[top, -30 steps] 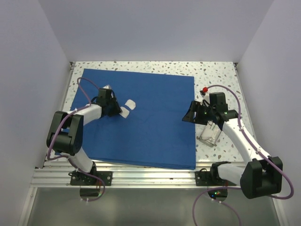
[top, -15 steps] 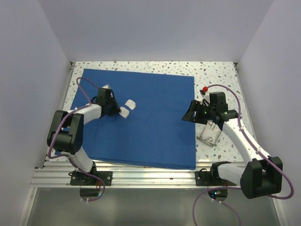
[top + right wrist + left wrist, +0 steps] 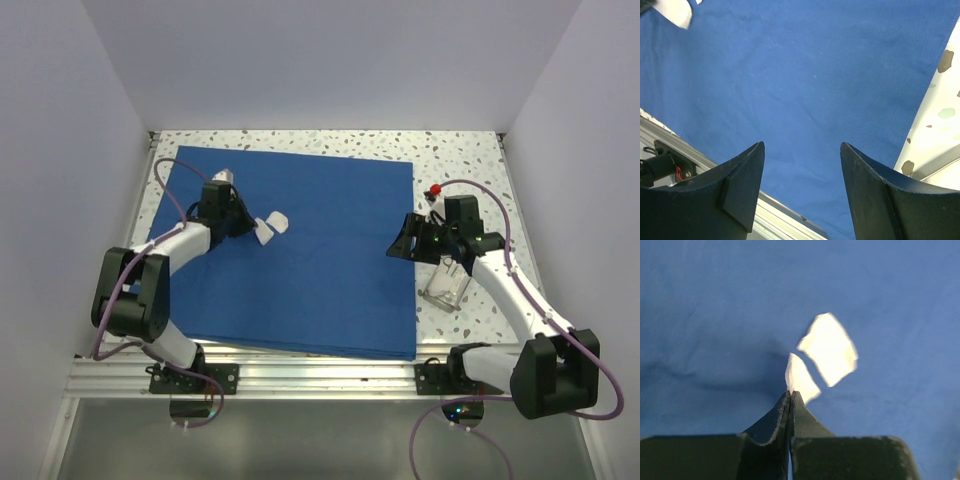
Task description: Prepare the surgical pack
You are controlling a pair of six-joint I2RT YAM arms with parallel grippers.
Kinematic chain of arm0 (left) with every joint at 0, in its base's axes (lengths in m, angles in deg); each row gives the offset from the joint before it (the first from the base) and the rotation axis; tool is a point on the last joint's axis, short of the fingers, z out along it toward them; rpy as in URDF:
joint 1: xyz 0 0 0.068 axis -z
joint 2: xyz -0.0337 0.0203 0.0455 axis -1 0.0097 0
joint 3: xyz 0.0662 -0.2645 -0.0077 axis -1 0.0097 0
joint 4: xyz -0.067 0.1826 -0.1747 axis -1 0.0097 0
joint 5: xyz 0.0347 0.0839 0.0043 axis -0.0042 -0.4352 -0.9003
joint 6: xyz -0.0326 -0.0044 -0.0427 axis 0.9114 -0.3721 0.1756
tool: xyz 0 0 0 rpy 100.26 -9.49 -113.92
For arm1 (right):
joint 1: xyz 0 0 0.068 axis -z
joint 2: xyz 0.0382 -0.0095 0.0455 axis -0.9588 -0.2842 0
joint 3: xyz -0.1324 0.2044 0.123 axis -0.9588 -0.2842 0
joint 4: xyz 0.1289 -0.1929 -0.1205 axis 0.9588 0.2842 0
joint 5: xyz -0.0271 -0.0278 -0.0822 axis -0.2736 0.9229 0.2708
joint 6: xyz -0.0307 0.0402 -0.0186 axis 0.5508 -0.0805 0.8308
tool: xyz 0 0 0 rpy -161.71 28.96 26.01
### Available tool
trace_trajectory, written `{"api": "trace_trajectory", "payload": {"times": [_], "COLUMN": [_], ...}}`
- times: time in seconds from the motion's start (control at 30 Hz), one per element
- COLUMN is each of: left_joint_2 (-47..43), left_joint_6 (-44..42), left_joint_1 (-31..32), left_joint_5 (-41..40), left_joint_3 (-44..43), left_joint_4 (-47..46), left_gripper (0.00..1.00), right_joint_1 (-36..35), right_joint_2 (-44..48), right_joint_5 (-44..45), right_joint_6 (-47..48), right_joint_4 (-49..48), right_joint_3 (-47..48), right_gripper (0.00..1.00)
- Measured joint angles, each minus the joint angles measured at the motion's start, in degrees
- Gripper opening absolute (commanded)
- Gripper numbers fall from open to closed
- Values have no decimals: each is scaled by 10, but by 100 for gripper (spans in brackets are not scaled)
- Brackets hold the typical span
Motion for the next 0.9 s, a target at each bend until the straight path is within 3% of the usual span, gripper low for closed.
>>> {"api": "trace_trajectory", "payload": {"times": [0.27, 0.9], "left_joint_2": [-32, 68], "left_joint_6": [3, 37], "left_joint_1": [0, 0], "left_joint_5": [31, 97], "left_joint_3": [-12, -58], "left_joint_4": [-31, -97], "left_gripper": [0, 0], "right_joint_1": [0, -2], "right_joint_2": [-6, -21], "right_joint_5": [0, 0], "right_joint_6": [0, 2], "right_joint_4": [-5, -8], "right_joint_3": [0, 0], "right_gripper": [66, 66]}}
